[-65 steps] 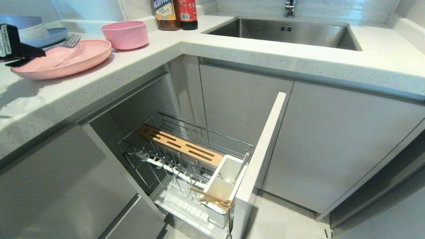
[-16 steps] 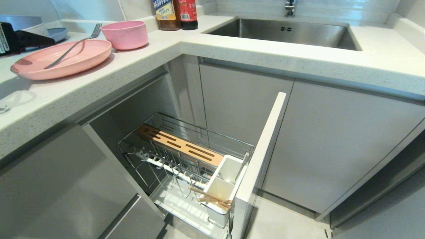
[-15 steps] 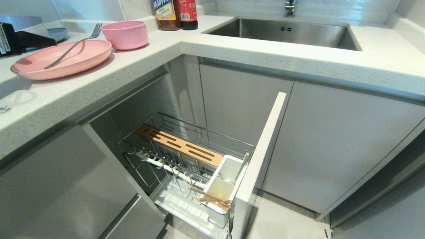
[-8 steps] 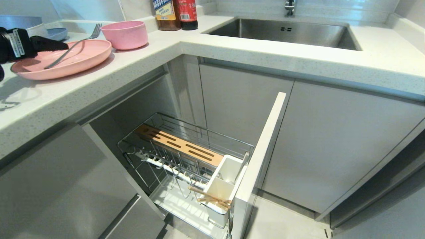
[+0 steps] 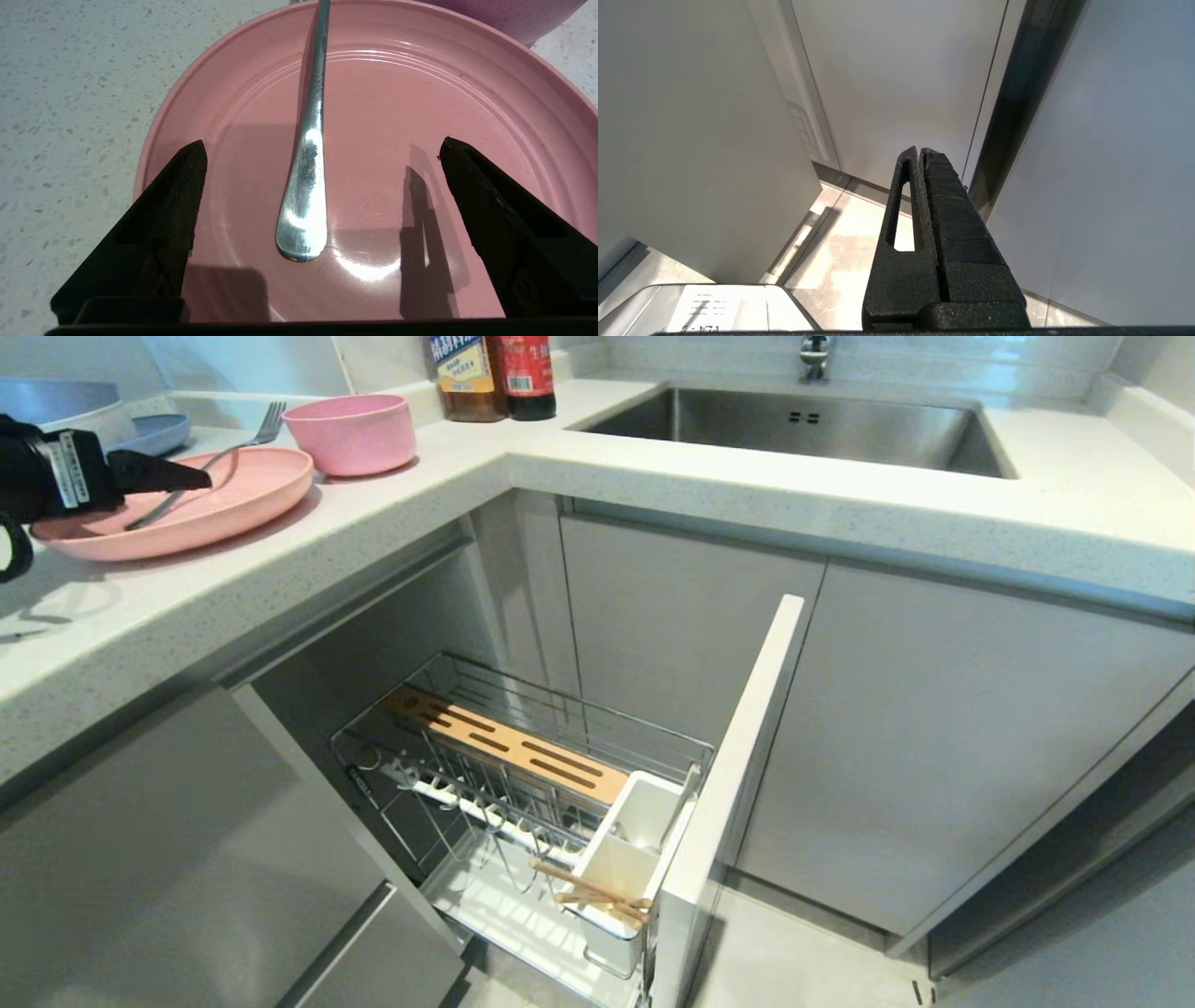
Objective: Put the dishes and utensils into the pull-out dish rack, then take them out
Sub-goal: Pick up the fork and place it in the cupboard
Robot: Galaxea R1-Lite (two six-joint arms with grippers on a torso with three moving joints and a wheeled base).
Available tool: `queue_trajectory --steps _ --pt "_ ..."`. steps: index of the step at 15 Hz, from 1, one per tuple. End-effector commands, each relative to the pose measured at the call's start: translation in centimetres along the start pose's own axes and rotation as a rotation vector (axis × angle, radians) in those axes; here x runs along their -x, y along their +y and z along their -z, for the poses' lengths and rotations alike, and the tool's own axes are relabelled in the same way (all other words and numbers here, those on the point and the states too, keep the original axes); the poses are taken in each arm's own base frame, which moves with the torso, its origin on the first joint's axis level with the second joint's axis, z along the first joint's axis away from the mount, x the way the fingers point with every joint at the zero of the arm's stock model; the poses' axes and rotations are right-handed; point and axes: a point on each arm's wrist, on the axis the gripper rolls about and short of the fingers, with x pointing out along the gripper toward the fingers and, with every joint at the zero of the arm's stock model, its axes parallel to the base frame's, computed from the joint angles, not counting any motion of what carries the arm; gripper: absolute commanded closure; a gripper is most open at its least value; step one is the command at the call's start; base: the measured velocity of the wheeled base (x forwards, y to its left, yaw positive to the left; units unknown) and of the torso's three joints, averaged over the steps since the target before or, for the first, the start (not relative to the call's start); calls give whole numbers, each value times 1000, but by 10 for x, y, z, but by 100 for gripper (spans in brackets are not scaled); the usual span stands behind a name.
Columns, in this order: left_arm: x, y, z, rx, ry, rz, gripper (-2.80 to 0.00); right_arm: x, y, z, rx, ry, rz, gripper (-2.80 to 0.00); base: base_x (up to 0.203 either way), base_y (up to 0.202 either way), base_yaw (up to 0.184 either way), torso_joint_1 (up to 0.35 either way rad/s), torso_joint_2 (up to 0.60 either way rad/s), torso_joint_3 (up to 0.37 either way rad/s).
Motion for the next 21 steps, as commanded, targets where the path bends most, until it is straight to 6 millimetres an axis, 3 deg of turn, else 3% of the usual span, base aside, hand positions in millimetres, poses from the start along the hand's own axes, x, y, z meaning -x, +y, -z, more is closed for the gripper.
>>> queue_trajectory --steps 1,17,18,19,21 --pt "-2 1 2 2 8 2 -280 0 0 0 0 2 -1 0 0 0 0 0 0 0" --pt "-3 -2 5 -25 28 13 -280 0 0 0 0 2 -1 0 0 0 0 0 0 0" --pt "-3 -2 5 -24 30 13 -54 0 0 0 0 2 -1 0 0 0 0 0 0 0" --pt "-3 -3 5 -23 28 13 0 0 0 0 0 2 -1 0 0 0 0 0 0 0" --pt "-3 -3 4 -24 27 12 0 0 0 0 0 2 -1 0 0 0 0 0 0 0"
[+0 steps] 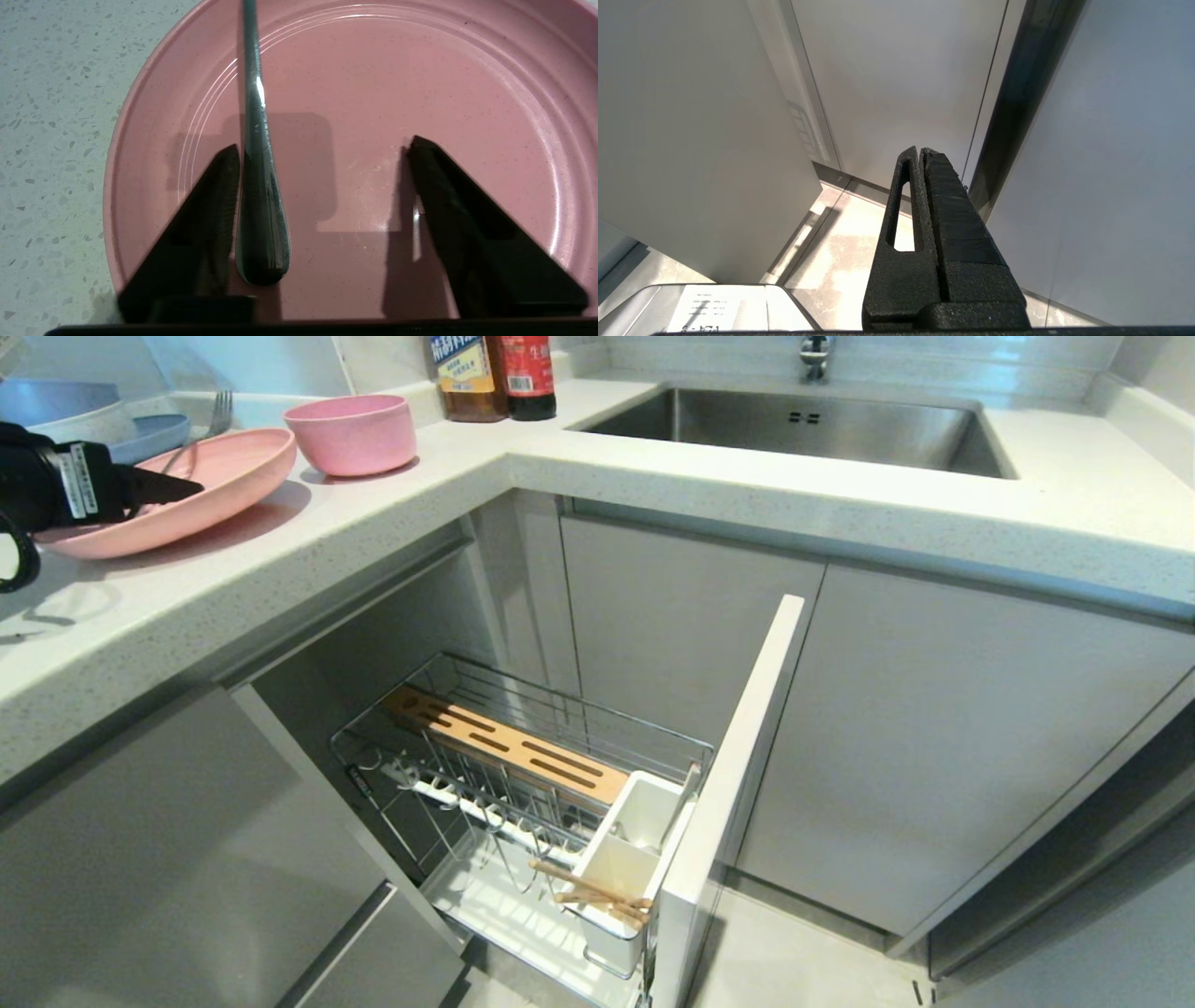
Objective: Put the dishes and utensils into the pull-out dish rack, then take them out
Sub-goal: Pick up the fork and place it in the cupboard
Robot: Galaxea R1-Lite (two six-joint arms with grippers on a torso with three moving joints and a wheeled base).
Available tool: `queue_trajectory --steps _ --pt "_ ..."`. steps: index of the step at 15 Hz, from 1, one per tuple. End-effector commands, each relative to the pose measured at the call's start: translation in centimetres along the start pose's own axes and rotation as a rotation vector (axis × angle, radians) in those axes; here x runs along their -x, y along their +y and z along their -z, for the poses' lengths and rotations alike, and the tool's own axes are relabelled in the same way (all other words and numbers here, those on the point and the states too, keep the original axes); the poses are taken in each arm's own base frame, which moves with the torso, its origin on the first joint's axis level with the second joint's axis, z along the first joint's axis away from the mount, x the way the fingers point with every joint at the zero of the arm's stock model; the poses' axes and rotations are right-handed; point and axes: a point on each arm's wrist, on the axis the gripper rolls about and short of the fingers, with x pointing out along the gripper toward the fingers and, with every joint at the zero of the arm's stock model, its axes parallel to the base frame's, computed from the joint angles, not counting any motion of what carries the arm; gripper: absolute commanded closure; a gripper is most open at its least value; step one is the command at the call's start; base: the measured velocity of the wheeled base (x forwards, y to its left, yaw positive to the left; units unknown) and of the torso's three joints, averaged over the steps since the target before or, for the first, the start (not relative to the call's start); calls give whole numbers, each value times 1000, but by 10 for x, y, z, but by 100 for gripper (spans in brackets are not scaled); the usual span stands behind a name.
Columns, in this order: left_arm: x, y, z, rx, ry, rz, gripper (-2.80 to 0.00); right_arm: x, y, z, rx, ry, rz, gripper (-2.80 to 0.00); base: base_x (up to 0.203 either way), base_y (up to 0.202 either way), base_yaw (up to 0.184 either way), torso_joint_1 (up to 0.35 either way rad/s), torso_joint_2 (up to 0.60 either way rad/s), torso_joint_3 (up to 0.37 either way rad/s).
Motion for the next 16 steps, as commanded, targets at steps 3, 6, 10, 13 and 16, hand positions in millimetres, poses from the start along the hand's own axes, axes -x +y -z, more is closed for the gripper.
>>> queue_trajectory --steps 3,6,10,13,16 --pt "1 0 0 -1 -1 2 0 0 0 0 0 2 -1 0 0 0 0 0 0 0" --pt "1 0 0 -1 -1 2 0 0 0 0 0 1 -1 0 0 0 0 0 0 0" --pt "2 -1 0 -1 -1 2 0 0 0 0 0 2 -1 0 0 0 0 0 0 0" --pt "8 -3 -5 6 -25 -4 0 0 0 0 0 2 -1 0 0 0 0 0 0 0" --pt "18 -6 -16 84 -101 -10 0 0 0 0 0 2 -1 0 0 0 0 0 0 0"
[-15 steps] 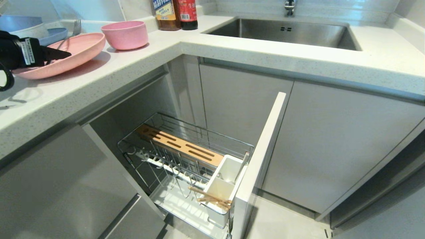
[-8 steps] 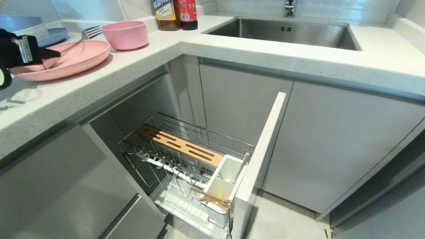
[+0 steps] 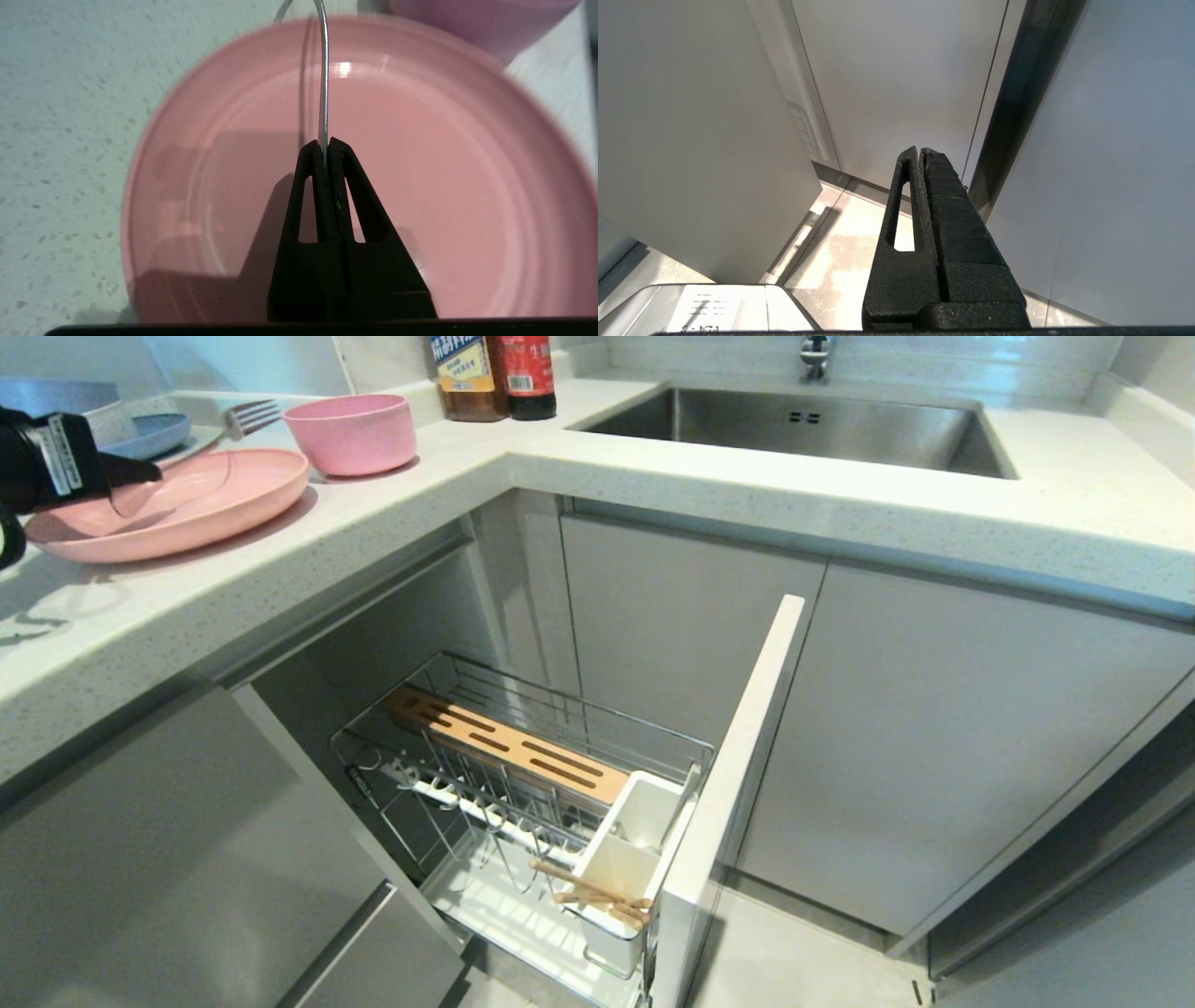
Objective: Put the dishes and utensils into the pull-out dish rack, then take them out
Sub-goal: Pick up the fork and place it in the cupboard
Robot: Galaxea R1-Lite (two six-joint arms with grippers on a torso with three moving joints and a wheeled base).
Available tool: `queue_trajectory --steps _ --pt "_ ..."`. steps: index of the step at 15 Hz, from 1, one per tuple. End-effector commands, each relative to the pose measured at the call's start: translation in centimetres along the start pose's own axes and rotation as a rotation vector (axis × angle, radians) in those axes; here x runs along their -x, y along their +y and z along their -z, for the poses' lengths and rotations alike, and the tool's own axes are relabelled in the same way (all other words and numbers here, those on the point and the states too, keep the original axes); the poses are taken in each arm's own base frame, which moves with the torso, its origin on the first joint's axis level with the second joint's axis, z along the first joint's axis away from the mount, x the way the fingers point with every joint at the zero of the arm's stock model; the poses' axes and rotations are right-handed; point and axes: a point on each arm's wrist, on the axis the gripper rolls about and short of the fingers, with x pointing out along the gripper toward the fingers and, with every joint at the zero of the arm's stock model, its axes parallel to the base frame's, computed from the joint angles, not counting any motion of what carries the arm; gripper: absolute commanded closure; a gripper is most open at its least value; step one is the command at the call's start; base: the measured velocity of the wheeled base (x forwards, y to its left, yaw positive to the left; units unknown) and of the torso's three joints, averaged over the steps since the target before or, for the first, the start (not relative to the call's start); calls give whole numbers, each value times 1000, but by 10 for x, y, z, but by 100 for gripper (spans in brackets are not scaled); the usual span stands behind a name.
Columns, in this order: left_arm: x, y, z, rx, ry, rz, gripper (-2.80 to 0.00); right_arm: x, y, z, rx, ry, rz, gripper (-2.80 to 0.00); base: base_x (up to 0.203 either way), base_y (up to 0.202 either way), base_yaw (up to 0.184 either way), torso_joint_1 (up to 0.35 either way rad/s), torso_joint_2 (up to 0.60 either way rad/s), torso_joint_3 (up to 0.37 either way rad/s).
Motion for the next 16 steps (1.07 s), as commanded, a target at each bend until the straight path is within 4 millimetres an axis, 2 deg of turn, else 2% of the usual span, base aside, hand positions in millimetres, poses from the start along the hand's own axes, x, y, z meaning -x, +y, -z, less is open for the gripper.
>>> queue_trajectory --steps 1,4,7,11,14,16 --pt "9 -4 -11 56 -69 1 0 0 0 0 0 1 0 0 0 0 0 0 0 0" --pt "18 -11 -23 152 -163 21 0 0 0 0 0 2 -1 0 0 0 0 0 0 0" --pt "18 -32 -33 252 -215 53 0 0 0 0 0 2 -1 0 0 0 0 0 0 0" --pt "14 -84 -42 392 -234 125 0 0 0 0 0 1 -1 0 0 0 0 0 0 0" --pt "12 -132 -40 485 -210 173 0 0 0 0 0 2 -1 0 0 0 0 0 0 0" --pt "12 -139 -40 536 -229 116 0 0 0 0 0 2 -1 0 0 0 0 0 0 0"
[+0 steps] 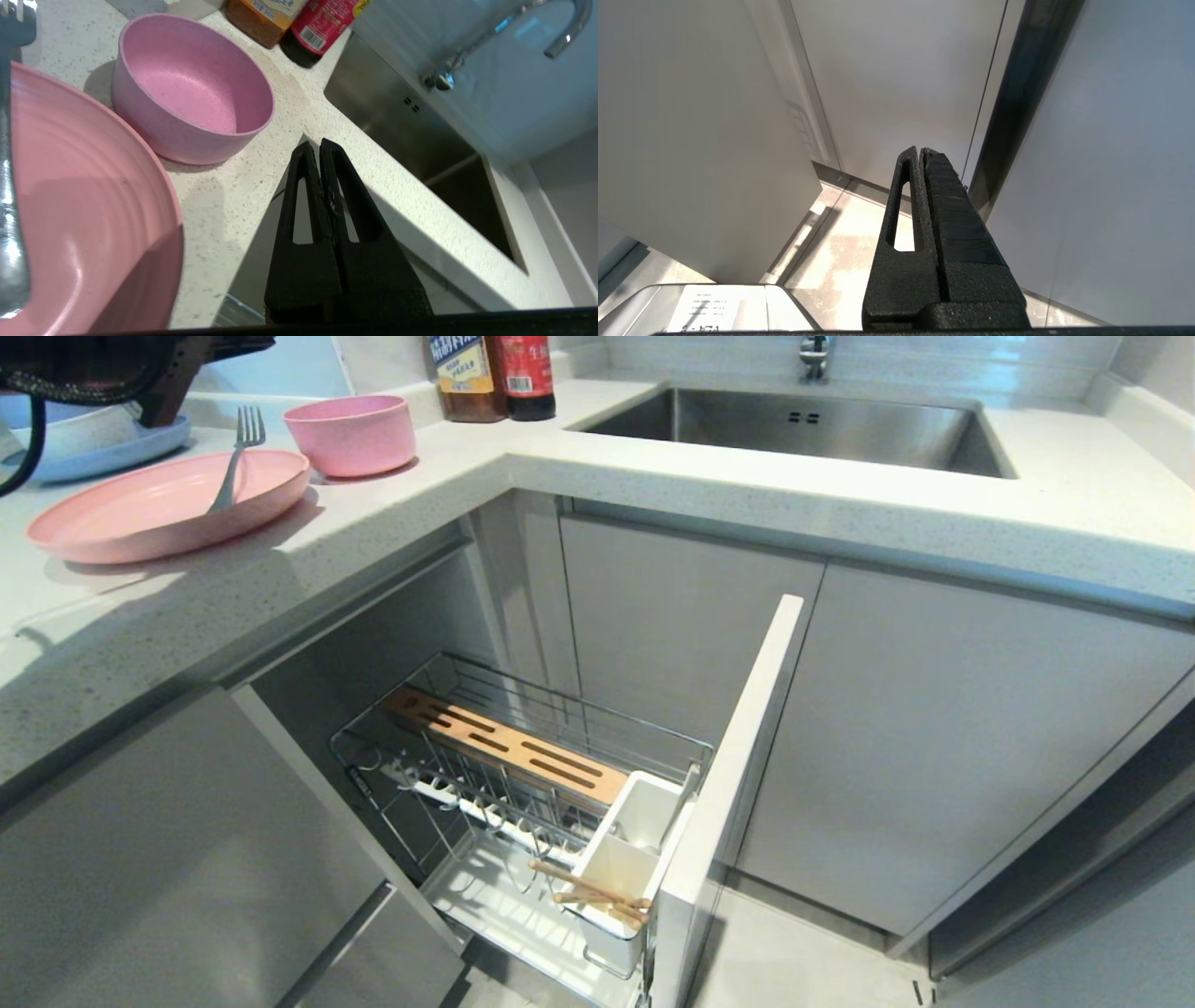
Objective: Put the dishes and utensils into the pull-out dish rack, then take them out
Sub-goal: Pick up the fork and place it in the cupboard
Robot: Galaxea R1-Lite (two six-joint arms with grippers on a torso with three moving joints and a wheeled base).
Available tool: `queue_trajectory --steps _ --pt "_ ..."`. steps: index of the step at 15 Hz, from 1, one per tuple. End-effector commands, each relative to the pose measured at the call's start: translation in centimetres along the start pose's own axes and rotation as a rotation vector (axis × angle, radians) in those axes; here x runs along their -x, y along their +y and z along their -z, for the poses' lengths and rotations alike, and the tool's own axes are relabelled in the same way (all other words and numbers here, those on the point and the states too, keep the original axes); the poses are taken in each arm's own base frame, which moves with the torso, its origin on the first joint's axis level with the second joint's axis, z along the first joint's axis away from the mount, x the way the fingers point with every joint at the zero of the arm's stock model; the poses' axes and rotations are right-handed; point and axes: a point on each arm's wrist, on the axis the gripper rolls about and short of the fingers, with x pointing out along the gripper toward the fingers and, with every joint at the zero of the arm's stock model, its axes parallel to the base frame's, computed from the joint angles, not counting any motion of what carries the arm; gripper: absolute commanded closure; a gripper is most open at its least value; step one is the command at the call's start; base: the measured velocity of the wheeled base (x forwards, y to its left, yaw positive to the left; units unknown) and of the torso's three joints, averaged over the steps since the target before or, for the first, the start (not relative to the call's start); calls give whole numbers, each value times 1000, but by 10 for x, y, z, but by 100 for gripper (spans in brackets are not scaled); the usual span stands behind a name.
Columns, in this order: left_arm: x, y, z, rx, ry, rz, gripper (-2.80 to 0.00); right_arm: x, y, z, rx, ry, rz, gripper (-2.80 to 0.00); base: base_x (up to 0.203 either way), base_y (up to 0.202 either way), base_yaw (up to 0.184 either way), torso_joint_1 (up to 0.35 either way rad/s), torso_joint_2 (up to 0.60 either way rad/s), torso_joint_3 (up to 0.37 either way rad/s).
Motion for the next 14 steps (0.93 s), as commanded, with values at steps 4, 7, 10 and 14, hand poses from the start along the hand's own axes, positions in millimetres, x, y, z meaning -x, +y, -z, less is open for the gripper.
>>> queue_trajectory --steps 4,7,10,14 --pt "15 6 -18 -2 -127 -110 0 0 0 0 0 2 -1 0 0 0 0 0 0 0" --pt "33 34 -46 -101 -223 -239 0 0 0 0 0 2 -1 0 0 0 0 0 0 0" --pt "56 68 -75 -175 -276 -307 0 0 0 0 0 2 -1 0 0 0 0 0 0 0" --pt "58 90 -73 -296 -88 -242 0 0 0 0 0 1 -1 0 0 0 0 0 0 0"
